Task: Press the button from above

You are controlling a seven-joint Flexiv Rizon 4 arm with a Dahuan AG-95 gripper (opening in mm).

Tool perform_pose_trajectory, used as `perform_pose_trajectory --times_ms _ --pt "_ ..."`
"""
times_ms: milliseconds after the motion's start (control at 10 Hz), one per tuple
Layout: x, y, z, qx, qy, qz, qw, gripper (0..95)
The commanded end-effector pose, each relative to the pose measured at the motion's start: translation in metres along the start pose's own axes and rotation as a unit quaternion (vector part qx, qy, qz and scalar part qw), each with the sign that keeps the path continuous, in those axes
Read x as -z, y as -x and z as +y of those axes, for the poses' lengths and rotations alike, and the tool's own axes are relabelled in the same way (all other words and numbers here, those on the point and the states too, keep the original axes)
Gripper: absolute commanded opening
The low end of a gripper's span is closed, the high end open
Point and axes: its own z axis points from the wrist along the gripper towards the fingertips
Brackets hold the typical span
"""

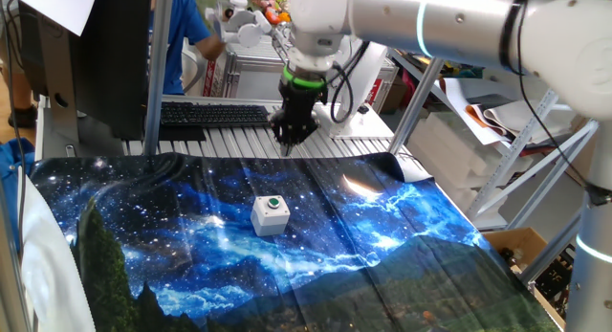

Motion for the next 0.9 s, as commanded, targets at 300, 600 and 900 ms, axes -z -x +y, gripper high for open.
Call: perform_pose_trajectory --times_ms 300,600,900 --pt "-0.002 0.010 -0.002 0.000 -0.001 0.000 1.0000 0.0" --pt "-0.019 -0.001 -0.001 -0.001 0.001 -0.003 1.0000 0.0" --pt "-0.026 -0.014 -0.003 -0.002 0.002 -0.007 1.0000 0.0"
